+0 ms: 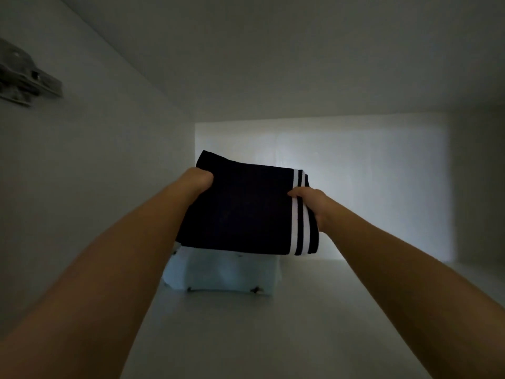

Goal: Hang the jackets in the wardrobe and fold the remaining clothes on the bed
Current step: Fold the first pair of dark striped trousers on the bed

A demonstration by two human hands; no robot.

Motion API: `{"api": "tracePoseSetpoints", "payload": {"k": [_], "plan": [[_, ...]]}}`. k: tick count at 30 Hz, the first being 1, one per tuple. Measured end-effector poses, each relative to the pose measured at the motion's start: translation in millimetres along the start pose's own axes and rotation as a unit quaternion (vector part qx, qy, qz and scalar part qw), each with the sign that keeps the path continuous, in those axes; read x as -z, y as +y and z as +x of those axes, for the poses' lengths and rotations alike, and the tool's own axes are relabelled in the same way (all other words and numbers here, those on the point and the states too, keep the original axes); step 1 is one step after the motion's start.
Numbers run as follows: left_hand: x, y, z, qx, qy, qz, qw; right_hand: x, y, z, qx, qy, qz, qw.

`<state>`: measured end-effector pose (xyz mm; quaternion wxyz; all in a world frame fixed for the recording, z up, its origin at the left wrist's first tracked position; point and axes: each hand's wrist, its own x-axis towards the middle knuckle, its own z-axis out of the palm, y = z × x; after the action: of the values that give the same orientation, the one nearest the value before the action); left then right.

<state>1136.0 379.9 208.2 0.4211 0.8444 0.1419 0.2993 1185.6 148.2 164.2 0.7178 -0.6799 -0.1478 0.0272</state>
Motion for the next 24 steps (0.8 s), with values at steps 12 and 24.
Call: {"api": "tracePoseSetpoints", "payload": {"k": [12,24], "plan": [[-76,-120,107,0.078,-0.019,0.352,0.932,-61,83,111,-0.153,-0.047,-0.17,0.972],[-93,-110,130,-0.15,0.041,0.503,0.85,-79,70,147,0.043,0.042,-0.538,0.841]]}}
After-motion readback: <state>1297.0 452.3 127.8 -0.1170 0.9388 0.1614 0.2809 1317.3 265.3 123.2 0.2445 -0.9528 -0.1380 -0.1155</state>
